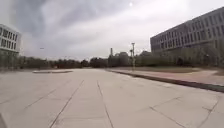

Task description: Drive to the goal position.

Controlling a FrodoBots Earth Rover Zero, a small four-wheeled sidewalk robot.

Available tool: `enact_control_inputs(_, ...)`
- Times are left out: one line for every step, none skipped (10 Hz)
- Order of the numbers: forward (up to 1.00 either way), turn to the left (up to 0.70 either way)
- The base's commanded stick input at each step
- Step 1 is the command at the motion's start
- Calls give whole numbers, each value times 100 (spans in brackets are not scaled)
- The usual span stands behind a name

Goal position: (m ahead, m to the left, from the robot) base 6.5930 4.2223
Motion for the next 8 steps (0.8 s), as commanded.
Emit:
enact_control_inputs(50, 0)
enact_control_inputs(50, 0)
enact_control_inputs(50, 0)
enact_control_inputs(50, 0)
enact_control_inputs(50, 0)
enact_control_inputs(50, 0)
enact_control_inputs(50, 0)
enact_control_inputs(50, 0)
